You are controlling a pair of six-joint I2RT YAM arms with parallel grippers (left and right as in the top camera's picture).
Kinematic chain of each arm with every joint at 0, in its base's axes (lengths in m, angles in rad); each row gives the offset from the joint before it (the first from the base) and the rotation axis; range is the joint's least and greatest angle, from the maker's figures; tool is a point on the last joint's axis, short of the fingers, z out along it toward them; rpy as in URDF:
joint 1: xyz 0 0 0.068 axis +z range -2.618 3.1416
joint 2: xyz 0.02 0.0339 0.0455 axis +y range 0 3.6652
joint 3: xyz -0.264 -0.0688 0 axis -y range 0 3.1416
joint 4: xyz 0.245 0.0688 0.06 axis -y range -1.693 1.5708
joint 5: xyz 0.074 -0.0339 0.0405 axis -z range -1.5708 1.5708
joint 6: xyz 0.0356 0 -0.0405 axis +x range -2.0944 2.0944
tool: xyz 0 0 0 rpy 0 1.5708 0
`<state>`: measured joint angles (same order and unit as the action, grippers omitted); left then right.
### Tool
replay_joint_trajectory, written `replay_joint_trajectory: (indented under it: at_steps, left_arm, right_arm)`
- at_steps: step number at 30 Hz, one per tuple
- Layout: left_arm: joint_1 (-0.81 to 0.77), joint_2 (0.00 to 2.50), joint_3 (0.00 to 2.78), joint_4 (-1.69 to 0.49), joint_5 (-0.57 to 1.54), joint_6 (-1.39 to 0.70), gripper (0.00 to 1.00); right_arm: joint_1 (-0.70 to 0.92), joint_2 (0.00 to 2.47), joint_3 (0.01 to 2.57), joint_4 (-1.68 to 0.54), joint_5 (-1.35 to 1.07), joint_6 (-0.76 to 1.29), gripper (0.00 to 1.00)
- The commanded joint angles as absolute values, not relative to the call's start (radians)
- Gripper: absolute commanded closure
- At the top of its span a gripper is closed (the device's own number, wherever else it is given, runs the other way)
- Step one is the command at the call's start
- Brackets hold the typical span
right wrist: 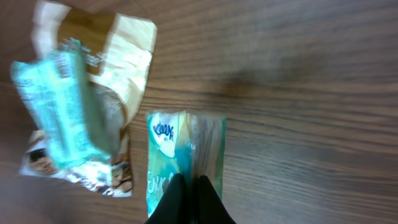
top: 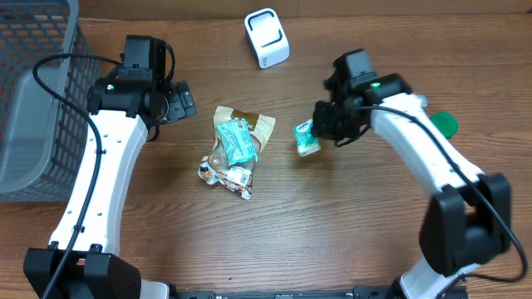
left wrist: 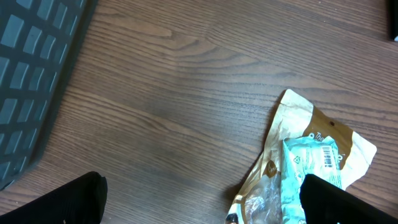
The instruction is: Scan the item barcode
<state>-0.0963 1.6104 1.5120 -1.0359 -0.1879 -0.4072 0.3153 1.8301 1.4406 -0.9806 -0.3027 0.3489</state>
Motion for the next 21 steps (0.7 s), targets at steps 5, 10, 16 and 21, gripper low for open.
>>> replay_joint_trajectory:
  at_steps: [5, 10, 16, 21]
  left_arm:
    - [-0.099, 1.609, 1.522, -1.036, -0.191, -0.381, 0.00]
    - [-0.099, 1.609, 1.522, -1.036, -0.191, -0.381, 0.01]
    - [-0.099, 1.609, 1.522, -1.036, -0.191, -0.381, 0.00]
    - [-0.099, 1.609, 1.522, -1.036, -0.191, -0.381, 0.00]
  right_arm:
    - [0.330, 1.860, 1.306, -0.838, -0.296, 0.501, 0.96]
    - [0.330, 1.860, 1.201, -0.736, -0.300, 0.529, 0.96]
    - [0.337, 1.861, 1.124, -0.659, -0.300, 0.528, 0.96]
    - [0.352, 1.861, 1.111, -0.657, -0.300, 0.528, 0.55]
